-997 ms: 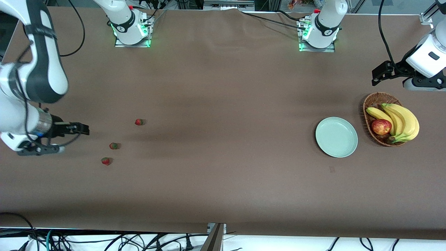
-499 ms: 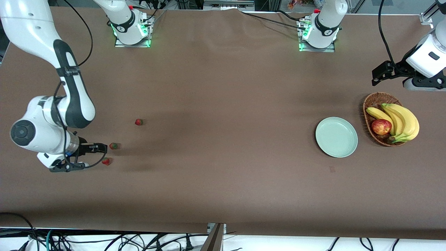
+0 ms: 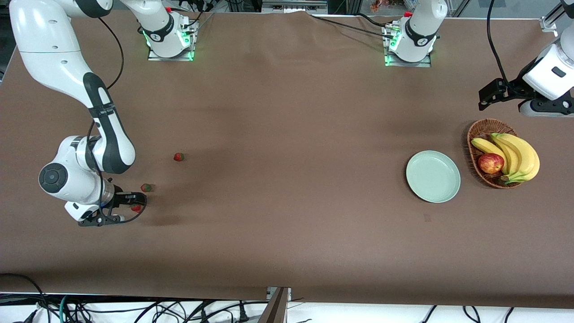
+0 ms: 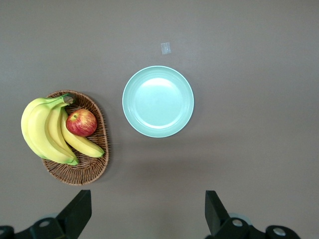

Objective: Collect all strawberries into plate
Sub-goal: 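Reach down and grasp the nearest red strawberry with the right gripper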

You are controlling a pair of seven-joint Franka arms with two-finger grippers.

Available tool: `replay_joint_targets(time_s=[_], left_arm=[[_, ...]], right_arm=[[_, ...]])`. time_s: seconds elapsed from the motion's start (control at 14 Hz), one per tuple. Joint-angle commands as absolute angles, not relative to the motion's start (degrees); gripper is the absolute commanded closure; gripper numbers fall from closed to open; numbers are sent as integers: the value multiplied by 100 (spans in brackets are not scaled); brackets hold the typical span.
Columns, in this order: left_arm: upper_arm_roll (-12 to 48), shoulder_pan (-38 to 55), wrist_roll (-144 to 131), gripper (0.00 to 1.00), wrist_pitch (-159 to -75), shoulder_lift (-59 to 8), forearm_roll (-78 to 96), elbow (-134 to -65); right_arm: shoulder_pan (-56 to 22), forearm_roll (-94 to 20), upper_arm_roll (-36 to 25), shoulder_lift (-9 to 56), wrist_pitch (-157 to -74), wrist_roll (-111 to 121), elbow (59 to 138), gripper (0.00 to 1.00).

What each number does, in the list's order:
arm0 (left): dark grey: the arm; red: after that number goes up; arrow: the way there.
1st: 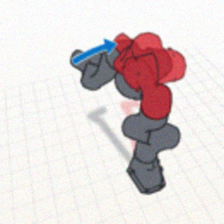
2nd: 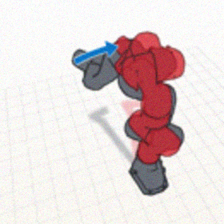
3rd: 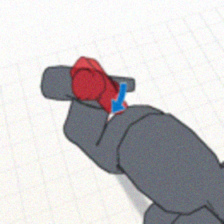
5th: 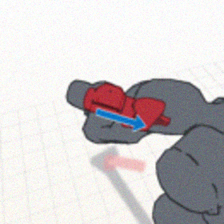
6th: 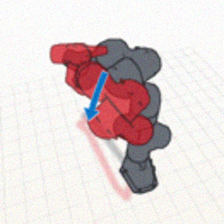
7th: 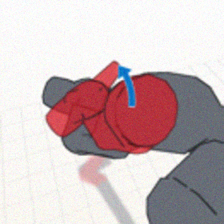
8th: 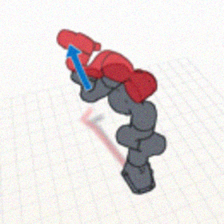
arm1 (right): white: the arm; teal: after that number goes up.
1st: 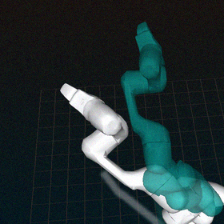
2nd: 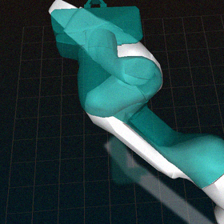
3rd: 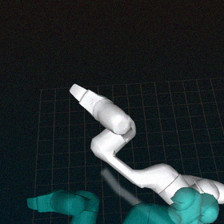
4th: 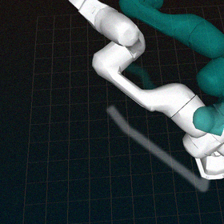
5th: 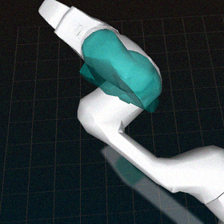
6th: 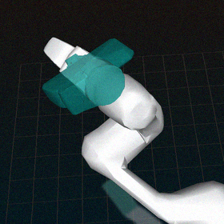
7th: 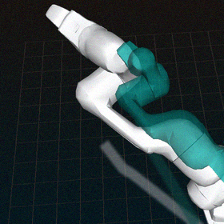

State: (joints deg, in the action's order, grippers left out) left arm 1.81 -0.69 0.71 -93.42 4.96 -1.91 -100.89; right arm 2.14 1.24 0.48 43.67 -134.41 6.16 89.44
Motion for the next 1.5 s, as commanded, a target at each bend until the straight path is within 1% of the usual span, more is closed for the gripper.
replay_joint_targets(time_s=[0.0, 0.21, 0.28, 0.43, 0.64, 0.71, 0.85, 0.93, 1.14, 1.21, 1.42], left_arm=[[185, -70, 44, 0, -9255, 519, -176, -10037], [185, -70, 44, 0, -9246, 519, -167, -10037], [185, -79, 44, 0, -9255, 519, -176, -10046], [185, -79, 44, 0, -9246, 519, -176, -10046], [185, -79, 53, 0, -9211, 519, -167, -10037], [185, -79, 53, 0, -9194, 519, -176, -10037], [185, -79, 53, 0, -9193, 519, -167, -10037], [185, -79, 53, 0, -9193, 519, -167, -10037], [185, -79, 44, 0, -9185, 519, -176, -10037], [185, -79, 44, 0, -9193, 519, -167, -10046], [185, -79, 44, 0, -9185, 519, -167, -10037]], right_arm=[[264, 97, 79, 4447, -13474, 703, 8833, 2], [264, 88, 79, 4526, -13676, 747, 8833, 2], [264, 79, 79, 4552, -13684, 747, 8833, 7], [264, 79, 79, 4561, -13737, 747, 8842, 21], [264, 79, 79, 4570, -13737, 756, 8851, 49], [264, 79, 79, 4570, -13737, 808, 8851, 57], [272, 62, 79, 4579, -13746, 870, 8842, 67], [264, 70, 79, 4570, -13746, 914, 8824, 70], [132, 53, 175, 4491, -13667, 870, 8606, 71], [19, 53, 211, 4491, -13580, 853, 8422, 73], [-543, 44, 211, 4491, -13430, 284, 8165, 73]])
